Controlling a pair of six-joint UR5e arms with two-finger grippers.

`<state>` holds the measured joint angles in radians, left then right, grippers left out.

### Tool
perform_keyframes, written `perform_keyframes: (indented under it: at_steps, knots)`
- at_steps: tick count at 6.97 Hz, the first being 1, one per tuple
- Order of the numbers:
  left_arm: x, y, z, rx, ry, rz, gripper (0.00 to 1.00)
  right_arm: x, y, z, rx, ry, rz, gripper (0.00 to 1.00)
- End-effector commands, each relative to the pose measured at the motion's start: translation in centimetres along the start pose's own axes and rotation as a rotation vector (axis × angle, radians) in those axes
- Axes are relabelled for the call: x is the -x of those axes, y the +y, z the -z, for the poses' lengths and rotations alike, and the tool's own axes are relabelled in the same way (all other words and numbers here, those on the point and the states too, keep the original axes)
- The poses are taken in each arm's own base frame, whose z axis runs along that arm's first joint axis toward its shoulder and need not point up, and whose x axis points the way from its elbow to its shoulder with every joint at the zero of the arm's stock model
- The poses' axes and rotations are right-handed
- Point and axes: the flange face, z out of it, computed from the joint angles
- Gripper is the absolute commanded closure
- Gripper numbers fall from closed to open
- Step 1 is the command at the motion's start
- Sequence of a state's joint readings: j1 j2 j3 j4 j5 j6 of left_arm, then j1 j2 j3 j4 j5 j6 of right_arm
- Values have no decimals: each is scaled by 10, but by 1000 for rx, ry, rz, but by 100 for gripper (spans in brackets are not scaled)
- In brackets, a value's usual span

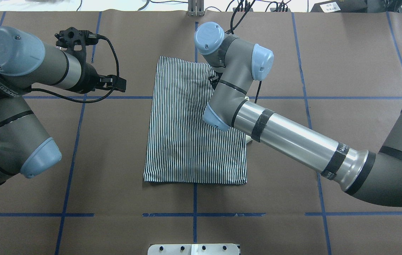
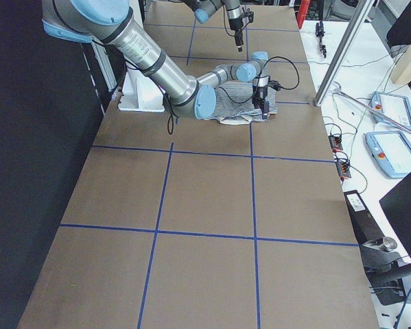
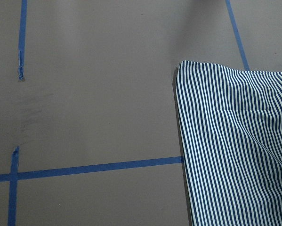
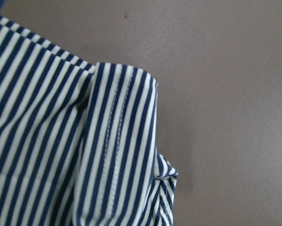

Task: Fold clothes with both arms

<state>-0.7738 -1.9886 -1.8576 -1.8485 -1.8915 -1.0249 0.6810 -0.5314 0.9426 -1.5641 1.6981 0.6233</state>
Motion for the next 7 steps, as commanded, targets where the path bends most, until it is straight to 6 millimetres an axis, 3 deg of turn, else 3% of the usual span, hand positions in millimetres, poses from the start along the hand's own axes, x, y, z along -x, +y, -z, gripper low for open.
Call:
perform_keyframes:
  at_steps: [1,3,4,6,7]
  knots:
    - [-4,0,1,-1,7,4,0,-29,-9,-2,-3,12,-4,0]
    - [-5,0,1,-1,8,3,0,-155,-28,-16,6,32,47,0]
    - [-6,0,3,-2,9,2,0,-170,-30,-20,-24,14,43,0]
    - [-7,0,3,1,11,11,0,-151,-33,23,-49,-122,-19,0]
    - [-12,1,4,12,20,57,0,-139,-33,33,-51,-156,-80,0]
